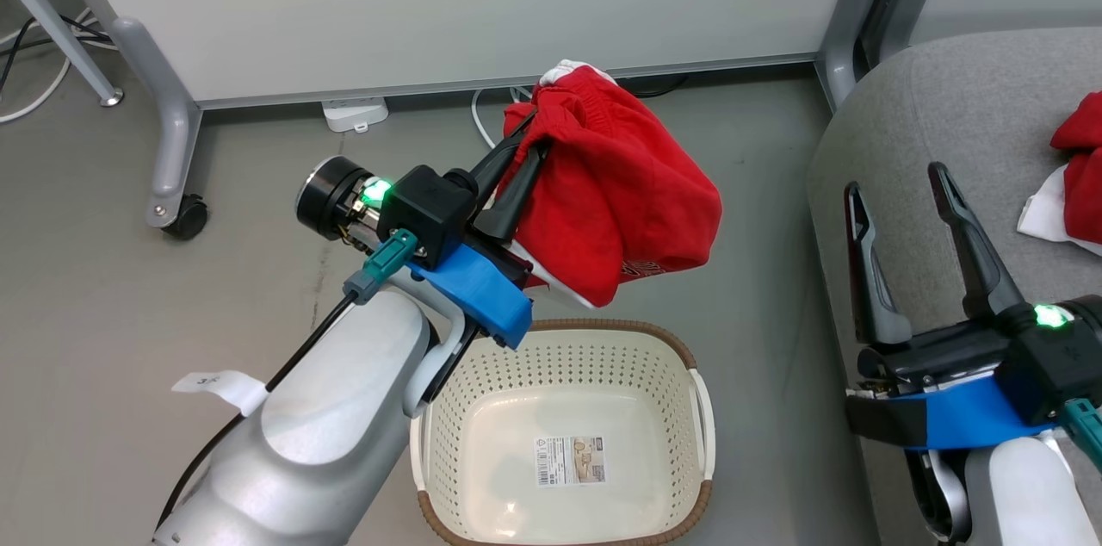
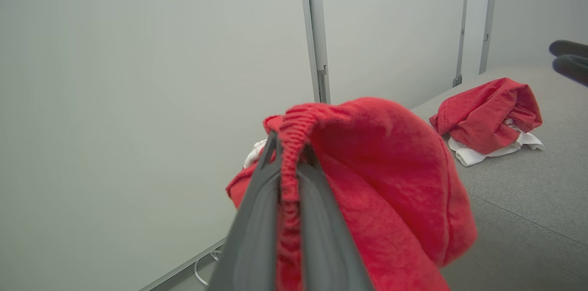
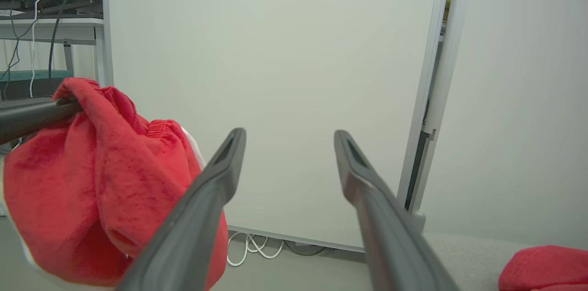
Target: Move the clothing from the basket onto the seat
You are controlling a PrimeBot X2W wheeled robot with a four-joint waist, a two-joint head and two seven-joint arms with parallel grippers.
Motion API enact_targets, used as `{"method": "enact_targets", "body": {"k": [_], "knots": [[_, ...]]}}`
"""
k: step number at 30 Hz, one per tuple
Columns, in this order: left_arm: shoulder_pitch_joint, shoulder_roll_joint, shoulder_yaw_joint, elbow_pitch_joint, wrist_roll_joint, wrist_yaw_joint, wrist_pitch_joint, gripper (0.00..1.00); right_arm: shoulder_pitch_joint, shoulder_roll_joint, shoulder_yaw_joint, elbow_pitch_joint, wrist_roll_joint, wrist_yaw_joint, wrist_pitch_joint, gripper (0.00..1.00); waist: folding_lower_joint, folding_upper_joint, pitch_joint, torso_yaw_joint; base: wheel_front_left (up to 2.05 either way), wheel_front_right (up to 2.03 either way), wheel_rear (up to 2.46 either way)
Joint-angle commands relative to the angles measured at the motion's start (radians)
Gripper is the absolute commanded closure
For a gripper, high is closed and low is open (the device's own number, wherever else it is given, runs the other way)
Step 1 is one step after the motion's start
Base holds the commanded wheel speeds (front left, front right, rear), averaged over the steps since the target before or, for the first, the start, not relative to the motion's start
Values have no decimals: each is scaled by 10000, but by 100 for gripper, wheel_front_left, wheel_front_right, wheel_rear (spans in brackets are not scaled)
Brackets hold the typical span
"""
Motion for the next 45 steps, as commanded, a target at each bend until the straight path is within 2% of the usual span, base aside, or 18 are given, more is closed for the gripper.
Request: {"method": "enact_targets", "body": {"k": [1,7,14,23,30,38,39,40,45], "knots": [[3,50,-2,-77,-17,48,-50,100,-67,-2,19,-167,13,5,-36,0,1,-1,21,0,0,0,0],[-43,77,-20,-125,-53,63,-50,100,-736,0,538,-554,-146,5,-34,0,1,-1,56,-10,0,0,0],[-154,-41,-60,-156,-77,35,-50,100,-1740,-339,2190,-187,26,5,-33,0,1,-1,132,81,0,0,0],[-247,-207,-91,-256,38,4,-50,100,-2675,-624,3465,1513,-62,3,-34,0,1,-1,315,353,0,0,0],[-294,-320,-139,-418,155,-46,-50,100,-3261,-738,3816,3138,-340,3,-34,0,1,-1,416,517,0,0,0],[-276,-465,-288,-616,314,-92,-50,100,-3885,-556,4108,4481,-304,3,-34,0,1,-1,444,649,0,0,0],[-258,-473,-309,-631,330,-101,-50,100,-3944,-524,4130,4672,-281,3,-34,60,1,-1,432,662,0,0,0],[-241,-484,-326,-641,341,-111,-50,100,-3994,-490,4136,4828,-225,3,-34,100,1,-1,421,676,0,0,0],[-180,-516,-376,-655,325,-148,-50,100,-4051,-377,4095,4996,-160,3,-34,100,1,-1,389,715,0,0,0]]}}
